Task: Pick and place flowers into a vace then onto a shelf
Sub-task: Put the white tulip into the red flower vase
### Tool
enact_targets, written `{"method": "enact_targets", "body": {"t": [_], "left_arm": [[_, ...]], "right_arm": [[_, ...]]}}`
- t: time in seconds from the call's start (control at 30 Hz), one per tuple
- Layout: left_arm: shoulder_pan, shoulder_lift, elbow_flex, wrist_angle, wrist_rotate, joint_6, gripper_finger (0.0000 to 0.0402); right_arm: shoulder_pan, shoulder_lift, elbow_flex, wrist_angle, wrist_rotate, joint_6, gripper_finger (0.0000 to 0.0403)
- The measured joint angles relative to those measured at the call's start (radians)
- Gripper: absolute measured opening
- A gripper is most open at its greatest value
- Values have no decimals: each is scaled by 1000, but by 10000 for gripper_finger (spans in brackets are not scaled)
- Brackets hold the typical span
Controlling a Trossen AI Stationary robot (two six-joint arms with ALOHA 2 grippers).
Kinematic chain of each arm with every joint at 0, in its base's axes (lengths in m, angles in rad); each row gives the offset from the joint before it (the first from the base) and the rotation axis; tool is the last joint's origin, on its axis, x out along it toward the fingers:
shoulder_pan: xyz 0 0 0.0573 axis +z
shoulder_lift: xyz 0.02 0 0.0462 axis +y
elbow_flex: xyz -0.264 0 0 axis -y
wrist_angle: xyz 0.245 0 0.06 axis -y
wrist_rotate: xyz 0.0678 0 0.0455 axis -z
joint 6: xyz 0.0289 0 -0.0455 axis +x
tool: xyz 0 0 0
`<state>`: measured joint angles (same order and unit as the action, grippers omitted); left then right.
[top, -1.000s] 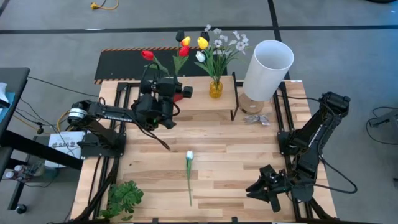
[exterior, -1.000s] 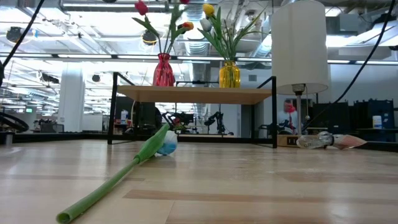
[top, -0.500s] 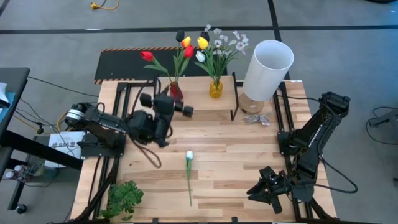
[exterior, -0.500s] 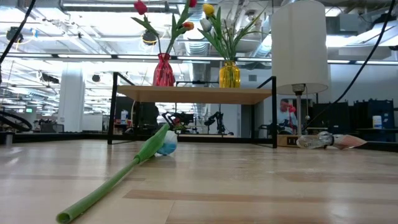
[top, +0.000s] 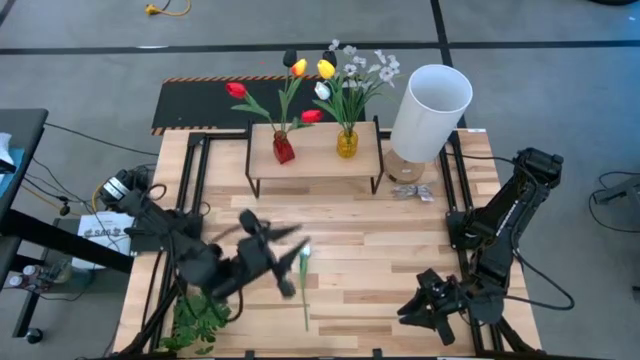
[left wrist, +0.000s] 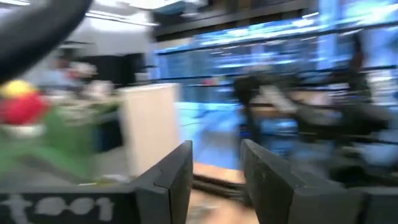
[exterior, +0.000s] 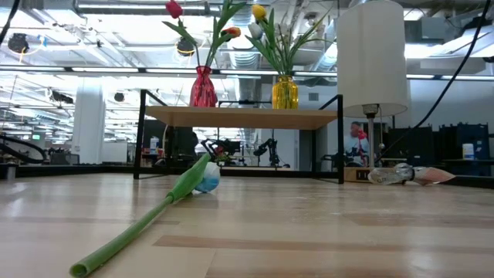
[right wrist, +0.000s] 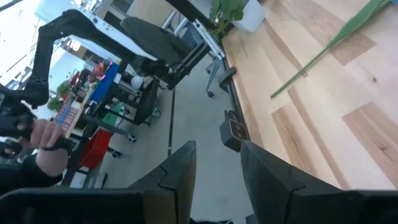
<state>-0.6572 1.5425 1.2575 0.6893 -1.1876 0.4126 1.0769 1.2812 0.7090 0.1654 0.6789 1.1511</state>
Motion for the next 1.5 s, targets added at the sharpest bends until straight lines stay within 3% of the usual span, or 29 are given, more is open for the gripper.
{"method": "enact_targets", "body": {"t": [0.33, 0.5, 0.6, 0.73, 0.93, 1.07, 1.23, 1.5], "left_arm": [[27, -2, 0, -466, 552, -705, 90], [71, -3, 0, -733, 763, -1068, 72], [94, -3, 0, -897, 835, -1311, 59], [106, -3, 0, -1145, 837, -1639, 32], [76, -2, 0, -1328, 700, -1968, 4], [49, 41, 0, -1328, 653, -2056, 3], [50, 137, 0, -1327, 711, -2171, 2], [76, 250, 0, -1293, 747, -2209, 0]], "right_arm": [[-19, 0, 0, 1, -80, 9, 118], [-19, 0, 0, 3, -106, 29, 118], [-19, 0, 0, 0, -114, 53, 118], [-19, 0, 0, -2, -116, 53, 118], [-19, 0, 0, -3, -115, 54, 118], [-19, 0, 0, -7, -115, 54, 118], [-19, 0, 0, -29, -112, 54, 118], [-19, 0, 0, -69, -104, 54, 118]]}}
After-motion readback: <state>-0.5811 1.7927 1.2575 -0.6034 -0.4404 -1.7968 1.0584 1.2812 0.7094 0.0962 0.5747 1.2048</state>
